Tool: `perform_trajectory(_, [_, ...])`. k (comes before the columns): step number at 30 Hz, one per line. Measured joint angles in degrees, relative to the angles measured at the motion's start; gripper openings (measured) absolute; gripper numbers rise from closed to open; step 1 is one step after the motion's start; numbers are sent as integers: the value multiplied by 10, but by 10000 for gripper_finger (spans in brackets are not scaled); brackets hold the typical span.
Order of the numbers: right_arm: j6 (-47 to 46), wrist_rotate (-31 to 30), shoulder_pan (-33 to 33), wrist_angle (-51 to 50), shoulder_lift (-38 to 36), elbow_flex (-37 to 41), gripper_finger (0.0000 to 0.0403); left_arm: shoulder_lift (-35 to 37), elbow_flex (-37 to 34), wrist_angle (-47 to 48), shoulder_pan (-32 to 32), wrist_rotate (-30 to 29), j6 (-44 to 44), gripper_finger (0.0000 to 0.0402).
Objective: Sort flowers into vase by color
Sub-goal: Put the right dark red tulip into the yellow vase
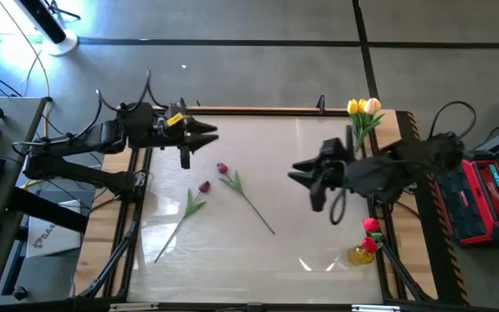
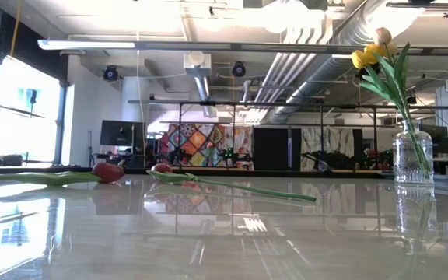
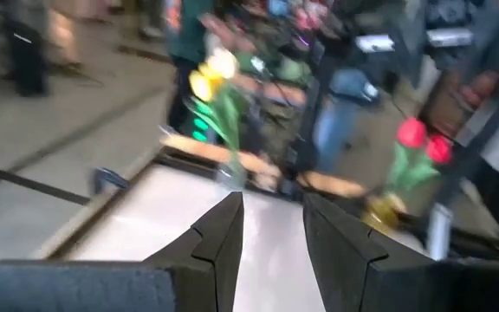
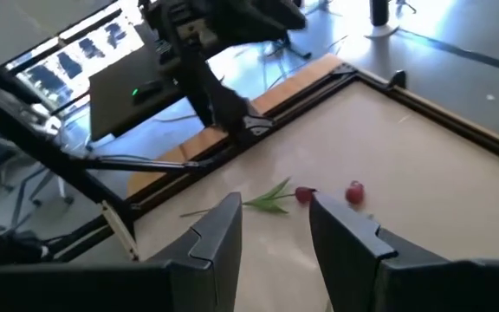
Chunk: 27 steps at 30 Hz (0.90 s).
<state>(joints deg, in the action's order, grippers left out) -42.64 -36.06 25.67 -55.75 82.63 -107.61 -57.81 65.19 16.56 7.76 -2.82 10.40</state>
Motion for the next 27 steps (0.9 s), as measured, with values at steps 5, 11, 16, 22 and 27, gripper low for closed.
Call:
perform_trajectory(5, [31,30,-39,37,19,0,126,-56,0,39,-18,58,62,111])
perform_trajectory(11, [32,29,-76,28,15,0,126,-143,0,208,-59,19,-59,111])
perform_trajectory(16, [56,37,-98,11,10,0,126,-212,0,241,-89,-31,-255,111])
perform_trajectory(22, [55,90,-126,11,5,0,126,-315,0,186,-105,8,-322,106])
perform_trajectory(27, [51,118,-129,10,5,0,126,-395,0,142,-104,-10,-368,94])
